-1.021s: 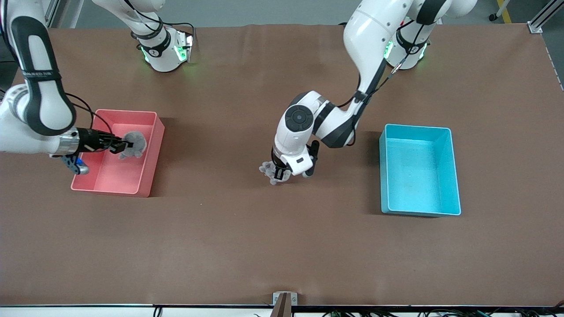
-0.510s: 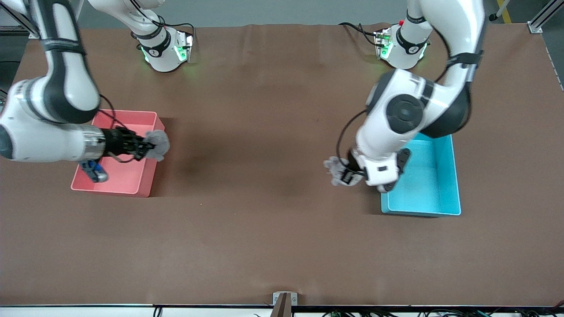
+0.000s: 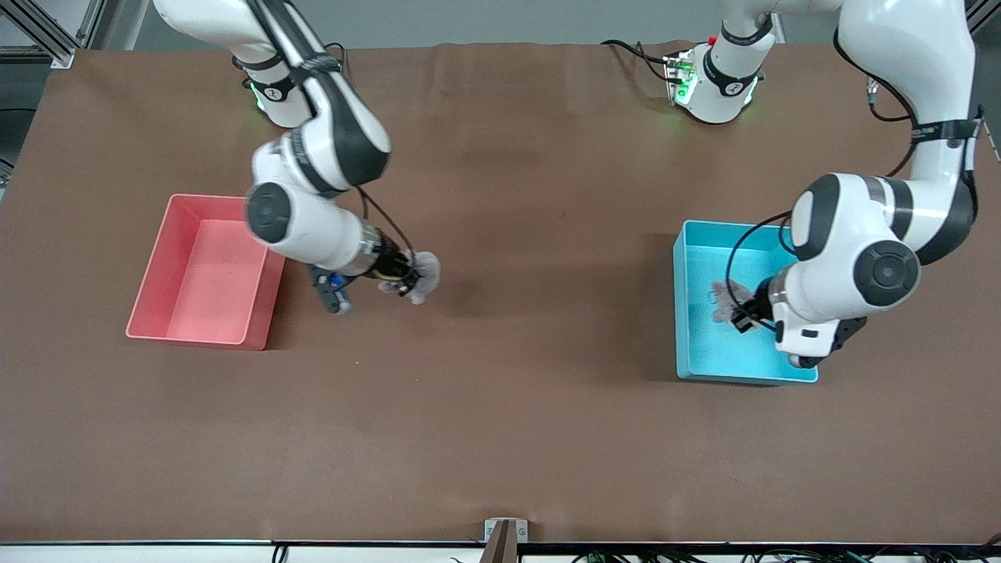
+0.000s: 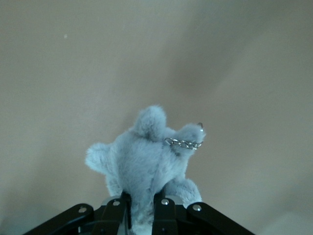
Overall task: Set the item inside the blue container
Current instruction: 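Drop the plush into the blue box with the left gripper while the right lifts, then set the second plush on mid-table with the right gripper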
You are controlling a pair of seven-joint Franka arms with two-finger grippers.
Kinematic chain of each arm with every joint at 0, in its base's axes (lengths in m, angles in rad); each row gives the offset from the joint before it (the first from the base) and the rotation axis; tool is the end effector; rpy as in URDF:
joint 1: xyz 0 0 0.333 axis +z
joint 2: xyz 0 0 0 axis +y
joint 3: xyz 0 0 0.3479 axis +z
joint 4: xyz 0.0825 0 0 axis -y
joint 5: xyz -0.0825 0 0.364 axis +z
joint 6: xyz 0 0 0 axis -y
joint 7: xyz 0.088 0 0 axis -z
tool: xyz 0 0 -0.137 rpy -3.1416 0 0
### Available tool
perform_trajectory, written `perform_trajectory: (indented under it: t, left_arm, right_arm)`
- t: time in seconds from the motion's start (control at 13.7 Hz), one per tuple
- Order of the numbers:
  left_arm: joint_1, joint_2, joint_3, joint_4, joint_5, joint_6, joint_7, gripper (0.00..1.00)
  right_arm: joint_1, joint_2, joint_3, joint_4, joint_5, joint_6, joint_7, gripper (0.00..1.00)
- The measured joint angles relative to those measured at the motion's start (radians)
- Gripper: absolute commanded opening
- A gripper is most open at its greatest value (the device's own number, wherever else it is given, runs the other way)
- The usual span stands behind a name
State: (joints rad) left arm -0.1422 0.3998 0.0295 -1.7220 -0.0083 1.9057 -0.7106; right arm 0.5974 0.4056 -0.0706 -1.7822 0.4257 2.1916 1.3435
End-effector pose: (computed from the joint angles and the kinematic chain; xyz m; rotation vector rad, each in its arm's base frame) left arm 0.6171 -0.0723 0.3485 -2.9010 -0.8980 0.2991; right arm 0.5466 0.3514 0.3444 -2.5230 1.4776 0.3715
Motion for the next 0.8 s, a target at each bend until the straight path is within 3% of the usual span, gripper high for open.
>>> perform_trajectory:
  t: [0.07,0.15,0.44,0.51,0.58,0.66,0.8]
  left_arm:
    - [0.040,0.008,0.000,-0.021,0.001,0.000,0.056,0.56]
    - [0.073,0.022,0.000,-0.034,0.001,0.001,0.089,1.00]
    - [0.102,0.076,-0.006,-0.040,0.001,0.011,0.109,1.00]
    - [0.100,0.076,-0.009,-0.037,0.001,0.011,0.109,1.00]
    - [0.099,0.073,-0.011,-0.031,0.001,0.011,0.108,1.00]
    - [0.097,0.066,-0.012,-0.025,0.001,0.009,0.106,1.00]
    - [0.092,0.041,-0.019,-0.014,0.001,-0.010,0.104,1.00]
  right_arm:
    - [0.033,0.047,-0.001,0.022,0.000,0.048,0.049,0.02]
    - [0.063,0.095,-0.001,0.050,-0.001,0.088,0.091,0.02]
    - [0.137,0.231,-0.006,0.112,-0.009,0.194,0.152,0.04]
    - [0.144,0.248,-0.007,0.114,-0.025,0.201,0.155,0.13]
    - [0.146,0.260,-0.007,0.115,-0.045,0.202,0.157,0.47]
    - [0.146,0.267,-0.008,0.115,-0.059,0.202,0.158,0.99]
    - [0.146,0.268,-0.011,0.117,-0.069,0.200,0.158,1.00]
